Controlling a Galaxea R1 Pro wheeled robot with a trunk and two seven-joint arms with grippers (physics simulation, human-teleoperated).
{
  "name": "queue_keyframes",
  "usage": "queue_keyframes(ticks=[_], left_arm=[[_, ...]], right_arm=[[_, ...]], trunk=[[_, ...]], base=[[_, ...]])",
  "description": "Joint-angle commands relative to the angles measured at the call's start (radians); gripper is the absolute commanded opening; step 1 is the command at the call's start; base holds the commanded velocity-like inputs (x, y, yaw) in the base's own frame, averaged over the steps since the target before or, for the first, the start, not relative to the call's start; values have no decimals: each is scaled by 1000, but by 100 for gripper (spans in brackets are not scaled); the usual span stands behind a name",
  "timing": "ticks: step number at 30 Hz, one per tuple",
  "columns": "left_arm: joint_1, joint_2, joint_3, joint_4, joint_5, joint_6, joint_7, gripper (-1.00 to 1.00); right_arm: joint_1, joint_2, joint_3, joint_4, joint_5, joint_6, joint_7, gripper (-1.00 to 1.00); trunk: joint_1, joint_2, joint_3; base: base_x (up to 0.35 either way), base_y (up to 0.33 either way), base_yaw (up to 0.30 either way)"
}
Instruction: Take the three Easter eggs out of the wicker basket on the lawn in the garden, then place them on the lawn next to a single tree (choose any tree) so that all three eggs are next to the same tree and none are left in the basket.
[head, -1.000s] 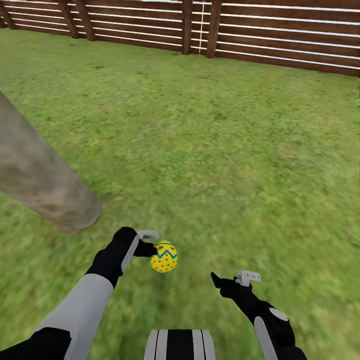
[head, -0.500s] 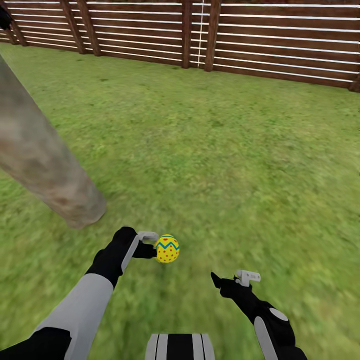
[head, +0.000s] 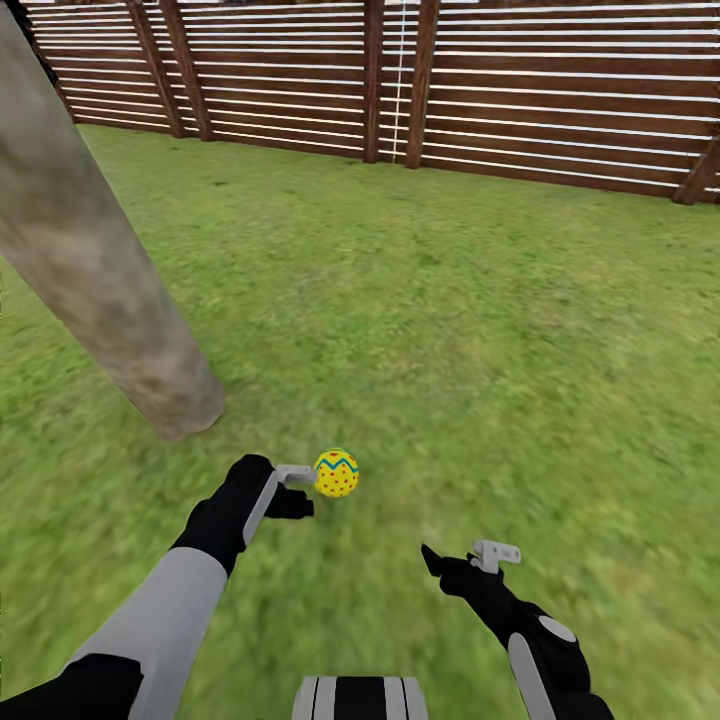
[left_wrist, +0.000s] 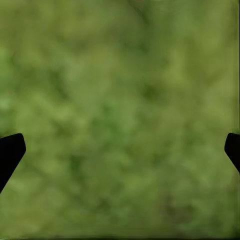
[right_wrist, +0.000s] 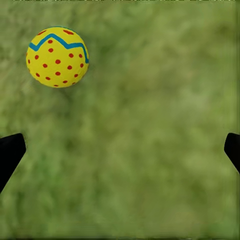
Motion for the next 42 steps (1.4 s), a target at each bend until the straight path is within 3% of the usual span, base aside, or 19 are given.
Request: queue_keyframes(ticks=[1,21,42], left_arm=[[0,0,-1,0,-1,4,-1,100],[0,0,-1,4,-3,4,-1,100],[0,-1,-3,4,-4,4,0,100]], right_arm=[[0,1,-3,0,-3,6,4,100],[0,2,-3,17,-3,6,2,100],[0,2,-3,25,-3,6,4,100]], trunk=[[-1,0,3],[-10,5,81],[-19,10,163]], base=[[-131,0,0],[-28,0,0],[-268,0,0]])
